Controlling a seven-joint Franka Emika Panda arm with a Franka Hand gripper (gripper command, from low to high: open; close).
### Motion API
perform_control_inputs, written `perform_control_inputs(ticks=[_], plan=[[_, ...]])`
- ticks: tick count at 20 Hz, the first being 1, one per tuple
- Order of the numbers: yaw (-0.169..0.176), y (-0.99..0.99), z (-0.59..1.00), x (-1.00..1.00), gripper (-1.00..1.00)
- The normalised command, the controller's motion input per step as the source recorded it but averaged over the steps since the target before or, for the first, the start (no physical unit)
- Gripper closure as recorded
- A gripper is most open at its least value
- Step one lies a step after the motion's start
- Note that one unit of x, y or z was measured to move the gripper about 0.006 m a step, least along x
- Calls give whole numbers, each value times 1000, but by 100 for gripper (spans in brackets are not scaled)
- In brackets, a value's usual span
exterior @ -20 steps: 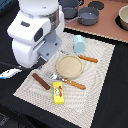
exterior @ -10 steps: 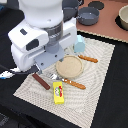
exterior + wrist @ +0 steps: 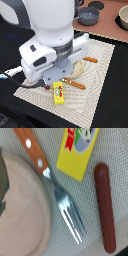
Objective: Interact with the objects in diverse but meaningful ways.
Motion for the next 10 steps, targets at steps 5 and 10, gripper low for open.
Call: perform_control_inputs(ticks=[5, 10], plan=[[-147, -54, -217, 245, -100], [-80, -17, -202, 21, -100]])
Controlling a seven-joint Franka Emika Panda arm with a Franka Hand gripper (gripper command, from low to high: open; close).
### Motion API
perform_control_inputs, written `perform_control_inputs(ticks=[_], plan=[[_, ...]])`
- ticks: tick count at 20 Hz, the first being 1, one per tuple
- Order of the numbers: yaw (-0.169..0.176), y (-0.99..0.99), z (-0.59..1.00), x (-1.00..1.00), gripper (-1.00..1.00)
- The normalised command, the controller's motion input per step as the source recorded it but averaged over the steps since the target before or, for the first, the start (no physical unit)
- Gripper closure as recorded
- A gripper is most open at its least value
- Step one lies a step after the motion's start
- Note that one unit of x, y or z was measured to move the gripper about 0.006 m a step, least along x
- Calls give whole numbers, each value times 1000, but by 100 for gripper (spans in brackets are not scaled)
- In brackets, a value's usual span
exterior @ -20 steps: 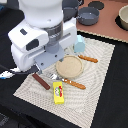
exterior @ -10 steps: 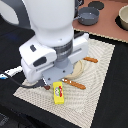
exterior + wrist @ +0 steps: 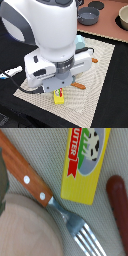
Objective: Interact with the objects in diverse but meaningful ways.
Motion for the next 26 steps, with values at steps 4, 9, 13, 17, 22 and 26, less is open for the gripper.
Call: perform_control_inputs(ticks=[4, 9, 13, 17, 22, 26], plan=[[0, -138, -145, 164, -100], [0, -208, -231, 145, -100], [0, -179, -281, 83, -100], [0, -164, -280, 53, -100], [0, -125, -244, 91, -100], [0, -114, -108, 146, 100]])
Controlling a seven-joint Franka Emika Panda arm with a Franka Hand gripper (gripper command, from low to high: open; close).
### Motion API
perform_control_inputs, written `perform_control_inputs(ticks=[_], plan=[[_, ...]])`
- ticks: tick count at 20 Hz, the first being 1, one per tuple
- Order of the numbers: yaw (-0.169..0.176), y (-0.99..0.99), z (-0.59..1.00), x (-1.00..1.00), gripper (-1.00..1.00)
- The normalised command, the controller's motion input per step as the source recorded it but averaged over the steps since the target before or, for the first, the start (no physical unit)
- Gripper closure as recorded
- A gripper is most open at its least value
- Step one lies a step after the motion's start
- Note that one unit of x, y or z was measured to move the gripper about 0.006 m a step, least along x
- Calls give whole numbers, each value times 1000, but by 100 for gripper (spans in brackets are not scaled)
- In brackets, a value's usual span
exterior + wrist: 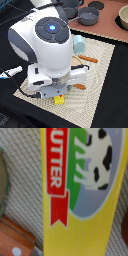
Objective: Interact with the objects in diverse but meaningful ways.
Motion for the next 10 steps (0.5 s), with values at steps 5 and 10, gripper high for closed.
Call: perform_control_inputs(ticks=[5, 10], plan=[[0, -104, -56, 174, 100], [0, -98, -18, 184, 100]])
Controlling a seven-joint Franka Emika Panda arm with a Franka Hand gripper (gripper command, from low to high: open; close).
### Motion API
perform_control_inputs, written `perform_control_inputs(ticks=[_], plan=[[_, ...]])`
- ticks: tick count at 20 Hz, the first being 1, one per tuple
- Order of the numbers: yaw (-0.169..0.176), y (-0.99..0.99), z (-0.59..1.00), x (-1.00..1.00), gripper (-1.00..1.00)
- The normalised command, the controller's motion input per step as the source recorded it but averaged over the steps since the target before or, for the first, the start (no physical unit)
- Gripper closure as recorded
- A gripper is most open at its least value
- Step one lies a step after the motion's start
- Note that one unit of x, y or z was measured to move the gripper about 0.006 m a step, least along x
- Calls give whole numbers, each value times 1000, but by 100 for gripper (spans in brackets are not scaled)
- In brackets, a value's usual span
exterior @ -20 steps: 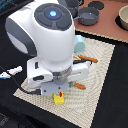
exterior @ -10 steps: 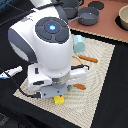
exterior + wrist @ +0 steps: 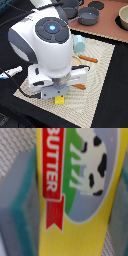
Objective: Interact with the objects in diverse but meaningful ways.
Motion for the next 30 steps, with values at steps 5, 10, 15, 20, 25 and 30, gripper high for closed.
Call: perform_control_inputs(ticks=[5, 10, 15, 20, 25, 30], plan=[[0, -204, 441, 13, 100], [2, 12, 1000, -2, 100], [0, 139, 1000, -1, 100], [9, 310, 906, -68, 100], [54, 501, 445, -409, 100], [23, 425, 102, -635, 100]])
